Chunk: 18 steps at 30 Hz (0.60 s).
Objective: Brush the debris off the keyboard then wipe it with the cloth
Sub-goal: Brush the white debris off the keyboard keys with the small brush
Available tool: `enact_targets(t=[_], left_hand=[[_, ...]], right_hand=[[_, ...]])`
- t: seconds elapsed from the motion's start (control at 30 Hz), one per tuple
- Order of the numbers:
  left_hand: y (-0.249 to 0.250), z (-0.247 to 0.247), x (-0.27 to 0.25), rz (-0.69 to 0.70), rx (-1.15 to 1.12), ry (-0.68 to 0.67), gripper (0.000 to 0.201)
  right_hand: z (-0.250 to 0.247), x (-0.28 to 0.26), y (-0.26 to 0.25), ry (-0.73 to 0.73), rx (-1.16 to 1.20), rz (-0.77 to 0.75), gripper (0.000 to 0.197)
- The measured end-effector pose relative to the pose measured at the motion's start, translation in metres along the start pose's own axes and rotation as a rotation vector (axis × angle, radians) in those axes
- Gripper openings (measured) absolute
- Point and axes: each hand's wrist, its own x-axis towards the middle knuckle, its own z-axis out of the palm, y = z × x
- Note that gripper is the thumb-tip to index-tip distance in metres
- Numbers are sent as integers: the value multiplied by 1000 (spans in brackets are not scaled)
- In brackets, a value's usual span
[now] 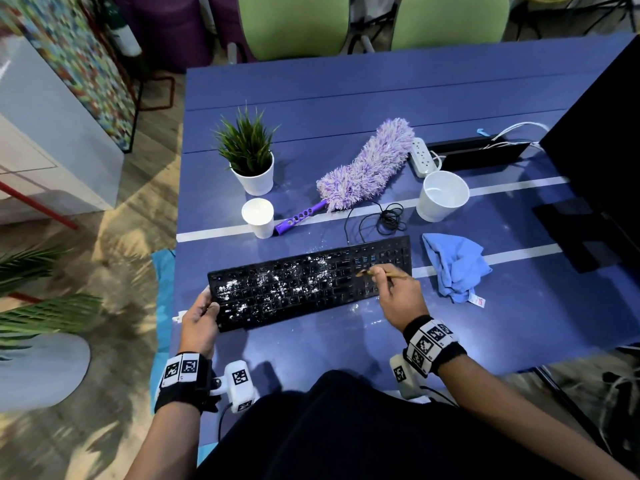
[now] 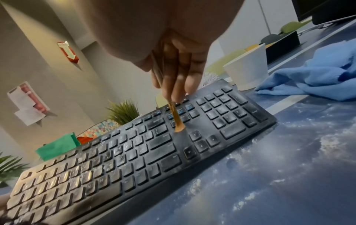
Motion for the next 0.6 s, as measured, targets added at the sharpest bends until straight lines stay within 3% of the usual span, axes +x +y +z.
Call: enact_targets(t=[0.13,0.27,0.37,0.5,0.6], left_hand=[[1,1,-1,8,-5,5,48],[3,2,-1,8,-23,4,47],[-1,0,0,-2,-27,14,47],[-4,-2,2,-15,-22,9,47],[-1,-1,3,-15,-7,11,46]], right_hand=[[5,6,8,-155,-110,161,55],[-4,4,6,-23,-32,59,41],[-8,14,10,-68,-75,134,34],[-15,21,13,20,-16,61,41],[-11,20,14,-102,-79,79,41]])
